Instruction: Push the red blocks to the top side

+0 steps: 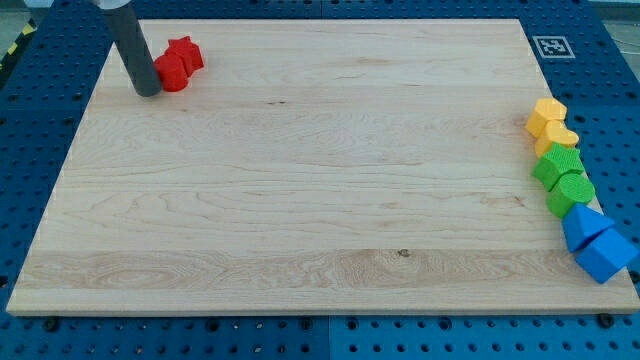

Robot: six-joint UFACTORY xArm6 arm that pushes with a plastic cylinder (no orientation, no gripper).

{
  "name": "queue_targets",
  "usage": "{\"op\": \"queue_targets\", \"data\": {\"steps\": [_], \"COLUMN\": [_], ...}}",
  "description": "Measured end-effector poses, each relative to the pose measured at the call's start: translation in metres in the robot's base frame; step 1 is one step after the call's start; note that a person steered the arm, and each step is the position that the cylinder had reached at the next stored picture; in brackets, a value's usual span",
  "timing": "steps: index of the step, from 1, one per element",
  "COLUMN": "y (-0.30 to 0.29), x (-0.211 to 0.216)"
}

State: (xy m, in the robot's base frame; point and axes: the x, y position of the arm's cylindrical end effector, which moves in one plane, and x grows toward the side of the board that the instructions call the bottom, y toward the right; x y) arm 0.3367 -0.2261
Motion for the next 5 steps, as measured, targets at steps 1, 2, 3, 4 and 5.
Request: {"op": "queue_targets", "data": {"steps": [1,2,3,4,5], "y": [0.0,0.0,0.0,0.011,0.013], "x": [-0.005,-0.008,-0.008,-0.008,-0.009]}}
